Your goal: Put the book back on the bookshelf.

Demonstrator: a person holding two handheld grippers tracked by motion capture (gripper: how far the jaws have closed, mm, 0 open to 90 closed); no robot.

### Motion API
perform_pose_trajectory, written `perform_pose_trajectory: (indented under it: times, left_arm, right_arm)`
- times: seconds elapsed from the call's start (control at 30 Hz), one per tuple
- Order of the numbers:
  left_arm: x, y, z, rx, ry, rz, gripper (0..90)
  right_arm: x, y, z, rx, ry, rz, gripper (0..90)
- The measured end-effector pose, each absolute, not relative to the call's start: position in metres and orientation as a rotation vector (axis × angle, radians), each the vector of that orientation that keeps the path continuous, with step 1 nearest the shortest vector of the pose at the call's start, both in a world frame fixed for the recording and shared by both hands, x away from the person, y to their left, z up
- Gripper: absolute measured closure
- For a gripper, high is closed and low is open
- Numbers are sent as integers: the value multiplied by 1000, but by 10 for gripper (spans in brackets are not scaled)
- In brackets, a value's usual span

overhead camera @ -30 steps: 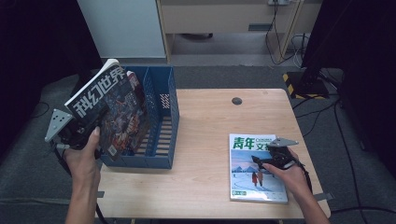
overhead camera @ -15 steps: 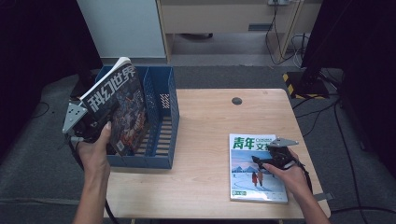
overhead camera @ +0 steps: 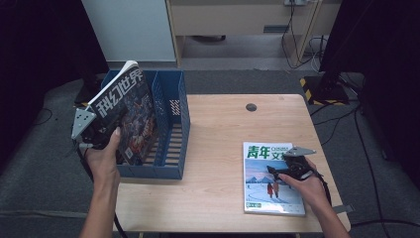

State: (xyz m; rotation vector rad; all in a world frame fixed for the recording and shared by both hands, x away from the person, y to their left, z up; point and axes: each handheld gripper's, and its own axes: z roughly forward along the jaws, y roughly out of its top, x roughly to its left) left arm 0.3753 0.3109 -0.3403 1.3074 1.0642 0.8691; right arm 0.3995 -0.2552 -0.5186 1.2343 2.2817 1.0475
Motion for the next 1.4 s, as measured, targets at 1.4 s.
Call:
perform_pose_trajectory:
  times: [1.4]
  left_arm:
    - [397, 301, -365, 1273, 1101, 911, 824]
  right_arm:
    - [400, -258, -519, 1241, 2282, 1049, 158]
